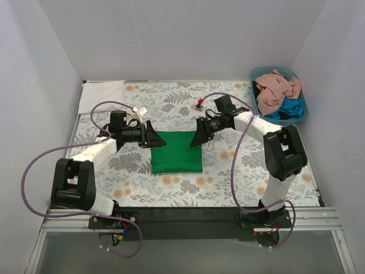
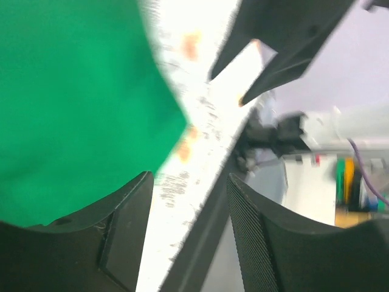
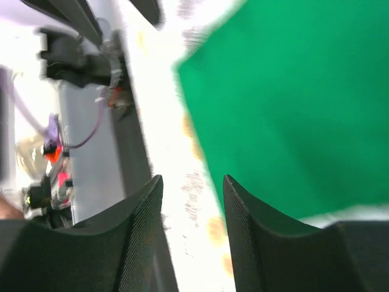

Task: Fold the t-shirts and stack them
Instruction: Fold the tshirt

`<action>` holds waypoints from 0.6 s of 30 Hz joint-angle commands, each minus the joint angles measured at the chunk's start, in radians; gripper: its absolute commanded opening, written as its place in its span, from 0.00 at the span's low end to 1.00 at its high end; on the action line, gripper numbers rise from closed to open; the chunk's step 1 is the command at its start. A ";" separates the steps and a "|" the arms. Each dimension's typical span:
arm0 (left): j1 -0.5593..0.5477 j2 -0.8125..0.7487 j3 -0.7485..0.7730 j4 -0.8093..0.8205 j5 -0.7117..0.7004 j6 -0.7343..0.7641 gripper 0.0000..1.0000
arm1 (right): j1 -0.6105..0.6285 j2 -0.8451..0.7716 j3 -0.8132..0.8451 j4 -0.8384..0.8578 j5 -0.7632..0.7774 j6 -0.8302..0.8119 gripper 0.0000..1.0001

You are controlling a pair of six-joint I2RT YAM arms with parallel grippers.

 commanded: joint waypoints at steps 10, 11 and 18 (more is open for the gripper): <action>-0.113 0.116 -0.231 0.149 -0.070 -0.125 0.39 | 0.213 0.186 -0.146 0.166 -0.058 0.120 0.36; -0.066 0.202 -0.211 0.094 -0.081 -0.111 0.39 | 0.201 0.200 -0.153 0.165 -0.030 0.107 0.36; 0.019 0.256 -0.143 -0.050 -0.018 0.025 0.41 | 0.072 0.173 -0.213 0.087 0.043 0.030 0.35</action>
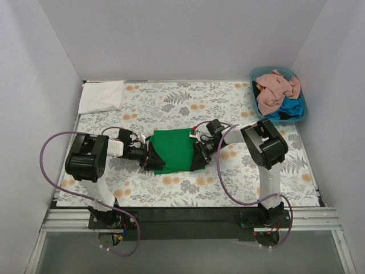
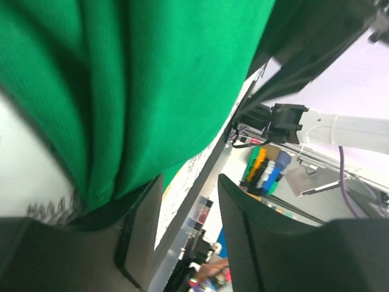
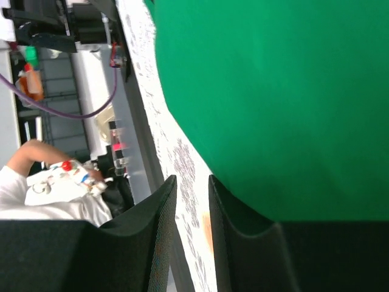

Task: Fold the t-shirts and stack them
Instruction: Fold the tshirt, then neatly place the folded tshirt to the corner

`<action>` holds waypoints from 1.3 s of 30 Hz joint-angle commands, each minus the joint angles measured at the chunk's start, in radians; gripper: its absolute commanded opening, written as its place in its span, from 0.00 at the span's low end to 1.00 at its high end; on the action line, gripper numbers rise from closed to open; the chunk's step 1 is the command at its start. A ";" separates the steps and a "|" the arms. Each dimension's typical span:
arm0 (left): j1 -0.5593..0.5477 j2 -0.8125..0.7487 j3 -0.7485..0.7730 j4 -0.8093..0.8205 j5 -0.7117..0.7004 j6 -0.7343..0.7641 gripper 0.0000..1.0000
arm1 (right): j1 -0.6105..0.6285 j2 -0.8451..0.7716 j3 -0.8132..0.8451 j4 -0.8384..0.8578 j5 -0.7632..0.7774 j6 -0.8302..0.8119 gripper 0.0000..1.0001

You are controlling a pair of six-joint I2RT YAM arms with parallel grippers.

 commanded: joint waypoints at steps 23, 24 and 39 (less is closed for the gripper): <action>0.536 -0.556 0.236 -0.365 -0.219 -0.056 0.85 | 0.516 -0.198 0.422 -0.101 1.096 -0.340 0.57; 0.536 -0.543 0.246 -0.384 -0.239 -0.036 0.86 | 0.544 -0.178 0.436 -0.102 1.100 -0.340 0.58; 0.538 -0.509 0.177 -0.406 -0.368 0.013 0.86 | 0.641 0.060 0.550 -0.110 1.116 -0.352 0.53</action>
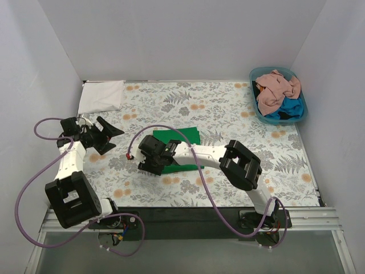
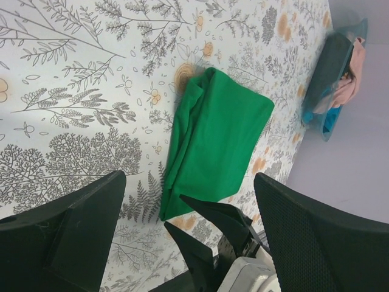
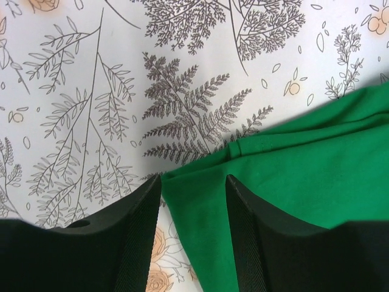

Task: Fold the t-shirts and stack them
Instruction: Neatly place the folded tshirt to the corner

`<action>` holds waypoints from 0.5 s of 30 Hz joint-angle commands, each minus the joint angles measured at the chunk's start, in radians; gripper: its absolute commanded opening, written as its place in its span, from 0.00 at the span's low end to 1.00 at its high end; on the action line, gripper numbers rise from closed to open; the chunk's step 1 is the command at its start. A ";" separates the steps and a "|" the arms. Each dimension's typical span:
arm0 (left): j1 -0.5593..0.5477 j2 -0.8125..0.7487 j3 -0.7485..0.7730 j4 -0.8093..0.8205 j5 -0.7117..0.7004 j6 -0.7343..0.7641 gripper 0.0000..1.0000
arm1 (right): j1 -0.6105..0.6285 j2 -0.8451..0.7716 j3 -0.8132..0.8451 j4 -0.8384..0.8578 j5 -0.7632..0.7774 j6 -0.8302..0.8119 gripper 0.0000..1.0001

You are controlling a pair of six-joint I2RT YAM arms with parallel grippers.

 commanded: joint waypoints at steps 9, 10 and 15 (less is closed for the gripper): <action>-0.002 -0.013 -0.059 0.064 -0.033 -0.041 0.86 | 0.001 0.042 -0.010 -0.006 -0.038 0.002 0.53; -0.004 -0.010 -0.080 0.080 -0.032 -0.056 0.86 | 0.001 0.040 -0.015 -0.005 -0.044 0.002 0.51; -0.022 0.017 -0.123 0.130 -0.018 -0.089 0.81 | -0.017 0.047 -0.004 -0.005 -0.055 -0.001 0.05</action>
